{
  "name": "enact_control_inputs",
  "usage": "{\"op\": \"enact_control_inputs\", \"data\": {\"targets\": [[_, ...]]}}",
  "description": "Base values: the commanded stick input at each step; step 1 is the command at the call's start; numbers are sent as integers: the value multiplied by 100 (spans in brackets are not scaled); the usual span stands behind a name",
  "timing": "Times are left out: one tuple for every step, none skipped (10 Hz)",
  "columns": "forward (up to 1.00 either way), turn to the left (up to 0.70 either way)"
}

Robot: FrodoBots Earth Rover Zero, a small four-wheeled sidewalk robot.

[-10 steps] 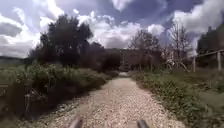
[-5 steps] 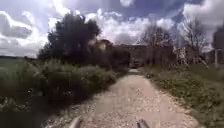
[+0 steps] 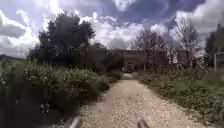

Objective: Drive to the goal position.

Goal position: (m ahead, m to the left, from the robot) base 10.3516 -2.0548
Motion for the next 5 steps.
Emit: {"op": "enact_control_inputs", "data": {"targets": [[100,-27],[100,-27],[100,-27],[100,-17],[100,-6]]}}
